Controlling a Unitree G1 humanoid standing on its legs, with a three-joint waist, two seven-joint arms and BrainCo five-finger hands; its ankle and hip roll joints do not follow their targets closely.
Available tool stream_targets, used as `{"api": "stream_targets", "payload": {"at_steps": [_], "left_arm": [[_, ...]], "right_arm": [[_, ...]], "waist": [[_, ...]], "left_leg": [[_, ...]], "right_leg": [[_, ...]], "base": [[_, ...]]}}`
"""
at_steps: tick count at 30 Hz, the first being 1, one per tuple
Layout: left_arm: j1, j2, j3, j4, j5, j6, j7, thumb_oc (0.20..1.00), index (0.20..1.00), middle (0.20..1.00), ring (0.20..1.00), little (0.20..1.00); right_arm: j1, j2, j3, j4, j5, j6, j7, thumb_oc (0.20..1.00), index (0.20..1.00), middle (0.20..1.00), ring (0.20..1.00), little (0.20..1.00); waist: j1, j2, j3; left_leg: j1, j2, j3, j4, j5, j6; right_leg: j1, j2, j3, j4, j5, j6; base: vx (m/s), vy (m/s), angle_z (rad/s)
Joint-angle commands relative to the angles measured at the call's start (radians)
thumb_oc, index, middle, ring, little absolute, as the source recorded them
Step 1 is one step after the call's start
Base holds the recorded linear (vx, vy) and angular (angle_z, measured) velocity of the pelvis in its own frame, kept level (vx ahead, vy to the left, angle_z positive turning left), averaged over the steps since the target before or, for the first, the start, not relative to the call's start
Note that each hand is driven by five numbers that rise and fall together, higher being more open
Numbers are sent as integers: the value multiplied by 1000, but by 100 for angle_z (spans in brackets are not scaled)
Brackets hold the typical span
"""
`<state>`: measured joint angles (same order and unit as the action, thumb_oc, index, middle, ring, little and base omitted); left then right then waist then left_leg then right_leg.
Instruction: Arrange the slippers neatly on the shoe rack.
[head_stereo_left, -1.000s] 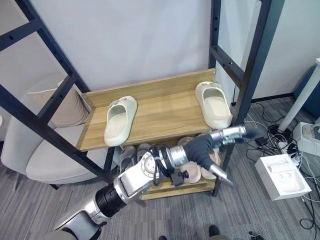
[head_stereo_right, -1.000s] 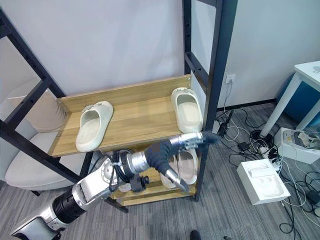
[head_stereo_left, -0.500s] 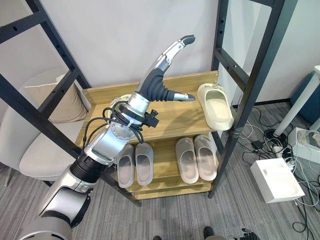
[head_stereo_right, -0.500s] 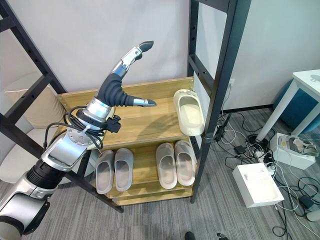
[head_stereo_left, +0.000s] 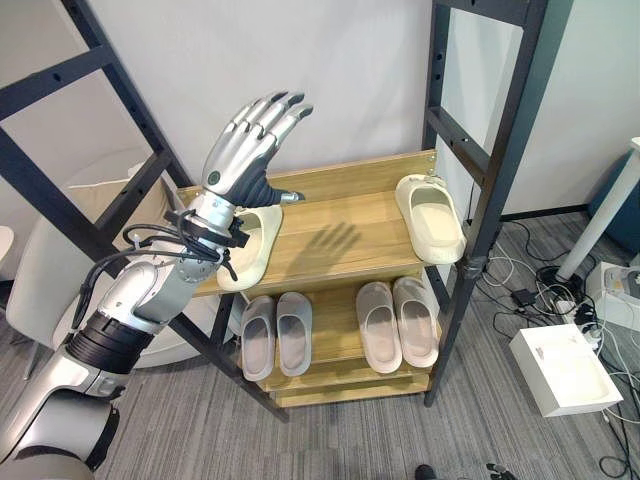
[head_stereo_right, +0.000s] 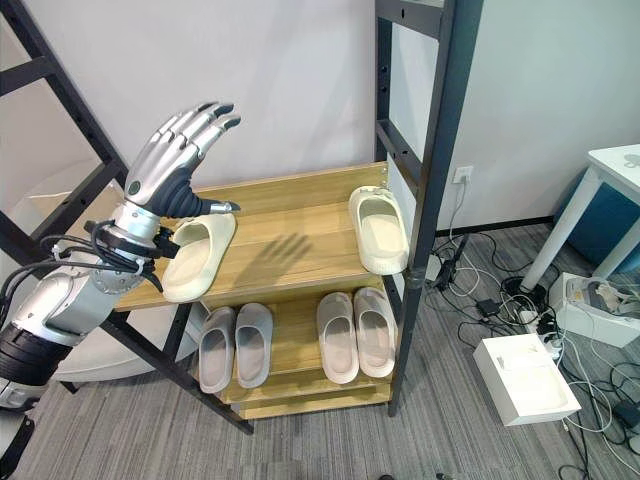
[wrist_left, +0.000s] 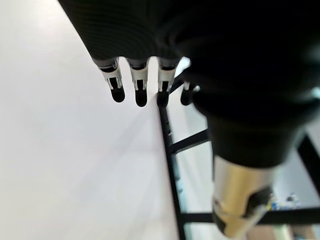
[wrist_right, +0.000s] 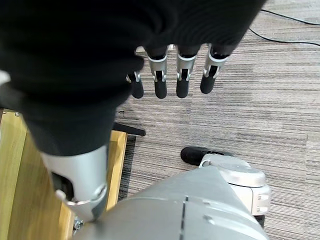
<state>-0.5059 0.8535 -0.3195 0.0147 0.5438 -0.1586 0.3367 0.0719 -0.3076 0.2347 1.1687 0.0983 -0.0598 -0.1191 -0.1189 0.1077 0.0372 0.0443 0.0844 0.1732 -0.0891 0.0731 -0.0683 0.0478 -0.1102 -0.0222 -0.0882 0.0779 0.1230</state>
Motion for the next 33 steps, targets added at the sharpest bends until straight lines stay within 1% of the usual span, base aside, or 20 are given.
{"api": "stream_targets", "payload": {"at_steps": [1,2,3,5,7,8,9,11,12,14,18,19,20,22,23,26,27,28,29,33], "left_arm": [[-43,37,84,88,-35,19,23,1000,1000,1000,1000,1000],[-41,37,86,88,-36,18,23,1000,1000,1000,1000,1000],[-45,28,77,122,-43,30,28,1000,1000,1000,1000,1000],[-55,-8,60,194,-81,37,29,1000,1000,1000,1000,1000],[-91,-34,25,274,-72,65,43,1000,1000,1000,1000,1000],[-93,-35,23,275,-72,65,43,1000,1000,1000,1000,1000],[-120,-62,6,338,-65,86,54,1000,1000,1000,1000,1000],[-146,-76,-14,371,-61,95,61,1000,1000,1000,1000,1000],[-179,-91,-42,444,-55,111,72,1000,1000,1000,1000,1000],[-231,-107,-85,524,-53,126,77,1000,1000,1000,1000,1000],[-280,-131,-126,621,-59,142,85,1000,1000,1000,1000,1000],[-304,-155,-150,691,-62,149,95,1000,1000,1000,1000,1000],[-324,-163,-158,715,-59,163,100,1000,1000,1000,1000,1000],[-341,-171,-168,738,-56,168,108,1000,1000,1000,1000,1000],[-374,-187,-193,812,-42,188,127,1000,1000,1000,1000,1000],[-404,-190,-217,865,-31,201,136,1000,1000,1000,1000,1000],[-430,-192,-240,921,-23,215,140,1000,1000,1000,1000,1000],[-432,-193,-242,923,-23,214,140,1000,1000,1000,1000,1000],[-463,-186,-265,968,-18,224,139,1000,1000,1000,1000,1000],[-492,-176,-284,1014,-36,219,142,1000,1000,1000,1000,1000]], "right_arm": [[-47,38,39,4,-5,-13,-1,1000,1000,1000,1000,1000],[-47,37,40,4,-5,-13,-1,1000,1000,1000,1000,1000],[-52,35,44,7,-8,-11,-2,1000,1000,1000,1000,1000],[-61,38,51,3,-8,-9,0,1000,1000,1000,1000,1000],[-63,36,56,6,-14,-7,-5,1000,1000,1000,1000,1000],[-63,36,56,6,-14,-7,-5,1000,1000,1000,1000,1000],[-66,36,63,4,-16,-8,-9,1000,1000,1000,1000,1000],[-68,37,63,2,-15,-8,-12,1000,1000,1000,1000,1000],[-69,33,68,-1,-13,-9,-16,1000,1000,1000,1000,1000],[-67,29,70,-2,-12,-10,-22,1000,1000,1000,1000,1000],[-64,26,76,-3,-8,-13,-26,1000,1000,1000,1000,1000],[-60,29,79,-3,-7,-15,-33,1000,1000,1000,1000,1000],[-61,27,81,0,-9,-15,-36,1000,1000,1000,1000,1000],[-61,29,80,-1,-10,-17,-41,1000,1000,1000,1000,1000],[-63,27,85,0,-7,-19,-48,1000,1000,1000,1000,1000],[-66,25,88,-1,-4,-23,-54,1000,1000,1000,1000,1000],[-68,22,92,1,0,-26,-60,1000,1000,1000,1000,1000],[-69,22,92,1,0,-26,-60,1000,1000,1000,1000,1000],[-71,20,95,1,6,-30,-65,1000,1000,1000,1000,1000],[-80,18,105,0,11,-30,-72,1000,1000,1000,1000,1000]], "waist": [[1,-47,27],[0,-47,27],[-2,-46,26],[-3,-46,27],[-6,-46,29],[-6,-46,29],[-12,-47,32],[-14,-47,34],[-21,-45,38],[-29,-44,39],[-41,-42,42],[-49,-40,43],[-55,-39,43],[-57,-38,45],[-66,-36,46],[-73,-34,48],[-80,-32,48],[-79,-32,48],[-84,-28,48],[-90,-23,46]], "left_leg": [[22,-3,-8,2,-43,-33],[22,-3,-8,2,-44,-33],[23,-3,-7,2,-43,-33],[23,-3,-8,2,-43,-33],[22,-4,-9,2,-42,-33],[22,-4,-9,2,-42,-33],[19,-3,-8,2,-42,-32],[17,-3,-8,2,-41,-32],[13,-3,-5,2,-39,-32],[9,-2,1,2,-39,-32],[6,-1,9,2,-39,-31],[3,0,14,2,-39,-31],[3,0,17,2,-40,-31],[1,0,19,2,-40,-31],[-1,0,24,2,-40,-31],[-4,1,33,2,-39,-31],[-6,2,40,2,-39,-31],[-6,2,41,2,-39,-31],[-10,3,46,2,-38,-31],[-15,4,50,2,-36,-34]], "right_leg": [[51,17,-50,1,-97,10],[51,17,-50,1,-97,9],[51,17,-50,1,-96,9],[51,18,-51,1,-96,9],[50,18,-52,1,-94,9],[50,18,-52,1,-94,9],[47,18,-52,1,-93,10],[43,18,-51,1,-91,10],[36,17,-47,1,-88,12],[27,16,-44,1,-83,14],[19,17,-34,1,-80,15],[12,18,-30,1,-79,17],[9,17,-28,1,-77,17],[6,17,-25,1,-75,18],[-2,17,-18,1,-71,19],[-12,19,-9,1,-67,21],[-20,20,-2,1,-64,21],[-20,20,-2,1,-63,21],[-30,20,4,1,-59,22],[-40,22,7,1,-59,23]], "base": [[0,0,0],[4,-2,6],[0,0,0],[0,0,0],[0,0,0],[0,0,0],[0,0,0],[0,0,0],[0,0,0],[0,0,0],[-2,2,-6],[10,3,-5],[13,4,-4],[9,2,-6],[4,5,-6],[7,3,-10],[8,-3,-12],[8,-3,-11],[9,-7,-23],[21,-14,-15]]}}
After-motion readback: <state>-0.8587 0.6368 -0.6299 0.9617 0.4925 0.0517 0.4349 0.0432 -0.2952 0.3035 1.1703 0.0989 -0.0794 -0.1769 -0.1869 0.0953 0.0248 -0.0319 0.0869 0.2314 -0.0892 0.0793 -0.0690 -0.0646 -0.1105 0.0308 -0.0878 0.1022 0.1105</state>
